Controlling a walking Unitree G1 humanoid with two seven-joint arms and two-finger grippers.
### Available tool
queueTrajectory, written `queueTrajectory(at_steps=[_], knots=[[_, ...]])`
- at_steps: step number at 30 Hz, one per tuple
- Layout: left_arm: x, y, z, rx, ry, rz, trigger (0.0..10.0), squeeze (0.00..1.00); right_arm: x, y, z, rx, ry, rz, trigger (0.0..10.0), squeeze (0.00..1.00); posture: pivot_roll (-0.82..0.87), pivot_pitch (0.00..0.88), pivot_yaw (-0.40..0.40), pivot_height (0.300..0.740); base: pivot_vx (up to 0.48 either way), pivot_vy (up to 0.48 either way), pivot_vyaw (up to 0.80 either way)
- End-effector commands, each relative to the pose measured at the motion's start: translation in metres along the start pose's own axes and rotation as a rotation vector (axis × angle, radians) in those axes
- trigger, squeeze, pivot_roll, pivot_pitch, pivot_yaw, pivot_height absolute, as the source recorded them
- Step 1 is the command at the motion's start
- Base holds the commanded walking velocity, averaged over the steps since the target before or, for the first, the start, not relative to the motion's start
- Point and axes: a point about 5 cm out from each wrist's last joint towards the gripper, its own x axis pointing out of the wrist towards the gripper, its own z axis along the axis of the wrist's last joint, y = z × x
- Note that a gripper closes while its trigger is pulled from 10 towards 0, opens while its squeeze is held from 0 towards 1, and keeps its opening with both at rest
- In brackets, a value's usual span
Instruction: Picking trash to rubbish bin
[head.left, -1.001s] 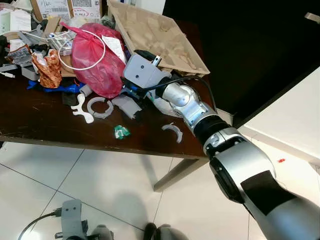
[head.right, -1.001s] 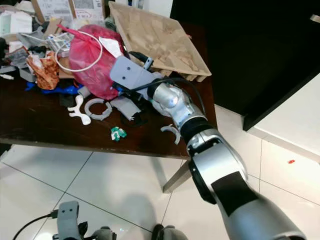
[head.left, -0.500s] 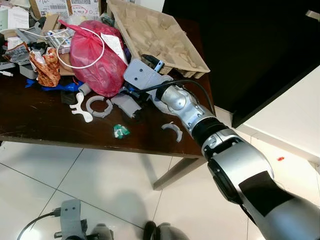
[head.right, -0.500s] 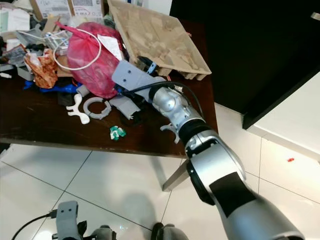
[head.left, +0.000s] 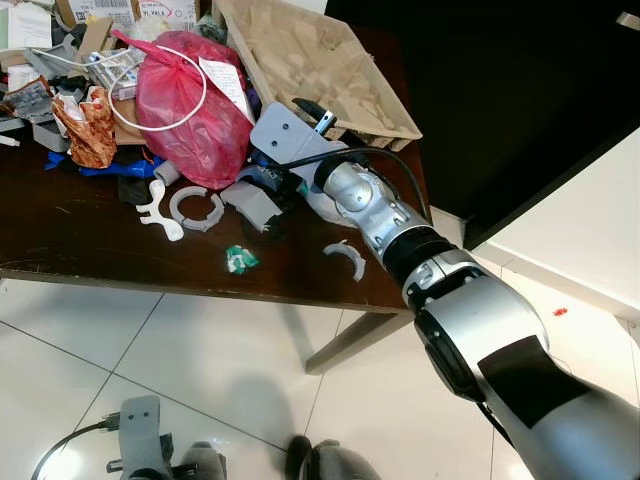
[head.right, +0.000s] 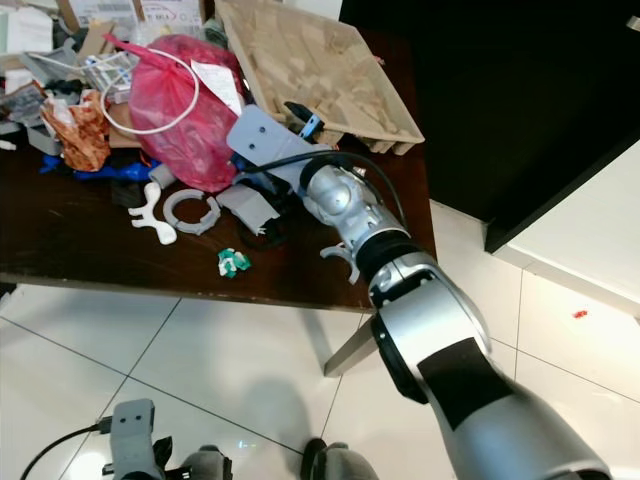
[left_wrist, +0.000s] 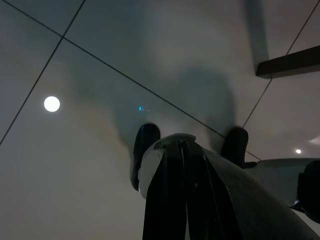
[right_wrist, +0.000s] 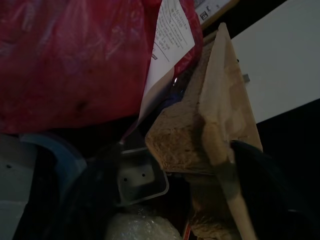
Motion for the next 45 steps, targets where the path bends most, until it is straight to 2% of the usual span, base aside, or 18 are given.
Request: queueTrajectory(at_steps=[1,10,24,27,31,34,37,42,43,44,45], knots=[[-0.012,-0.014,-0.033,-0.035,0.107,-0.024,10.0,0.0,0.001,-0.002,-0.001,0.023,0.023,-0.022,0.0,0.0,0.32,0.327,-0.217,0.74,0.0,0.0,0.0],[-0.014,-0.011,-0.033,-0.037,0.102,-0.012,10.0,0.0,0.004,-0.004,0.009,0.043,-0.01,-0.019,0.0,0.0,0.33,0.325,-0.223,0.74,0.0,0.0,0.0],[-0.008,-0.011,-0.025,-0.026,0.091,-0.017,10.0,0.0,0.004,-0.018,0.019,0.054,-0.1,-0.03,0.0,0.0,0.32,0.291,-0.212,0.74,0.0,0.0,0.0],[-0.003,-0.008,-0.013,-0.021,0.061,-0.015,10.0,0.0,0.003,-0.03,0.022,0.134,-0.142,-0.083,0.0,0.0,0.32,0.272,-0.204,0.74,0.0,0.0,0.0],[0.0,-0.007,-0.007,-0.02,0.036,-0.013,10.0,0.0,0.001,-0.039,0.022,0.204,-0.162,-0.123,0.0,0.0,0.32,0.265,-0.201,0.74,0.0,0.0,0.0],[0.005,-0.005,0.008,-0.016,-0.022,-0.017,10.0,0.0,-0.002,-0.056,0.022,0.297,-0.195,-0.198,0.0,0.0,0.31,0.249,-0.19,0.74,0.0,0.0,0.0],[0.009,-0.005,0.02,-0.008,-0.063,-0.025,10.0,0.0,-0.004,-0.065,0.022,0.327,-0.203,-0.238,0.0,0.0,0.31,0.238,-0.186,0.74,0.0,0.0,0.0],[0.02,-0.008,0.074,-0.008,-0.273,-0.103,10.0,0.0,-0.015,-0.105,0.02,0.439,-0.265,-0.371,0.0,0.0,0.32,0.205,-0.167,0.74,0.0,0.0,0.0],[0.02,-0.008,0.074,-0.008,-0.273,-0.103,10.0,0.0,-0.015,-0.105,0.02,0.439,-0.265,-0.371,0.0,0.0,0.32,0.205,-0.167,0.74,0.0,0.0,0.0],[0.022,-0.015,0.094,-0.009,-0.352,-0.18,10.0,0.0,-0.021,-0.12,0.019,0.457,-0.285,-0.412,0.0,0.0,0.32,0.198,-0.163,0.74,0.0,0.0,0.0],[0.022,-0.015,0.094,-0.009,-0.352,-0.18,10.0,0.0,-0.021,-0.12,0.019,0.457,-0.285,-0.412,0.0,0.0,0.32,0.198,-0.163,0.74,0.0,0.0,0.0]])
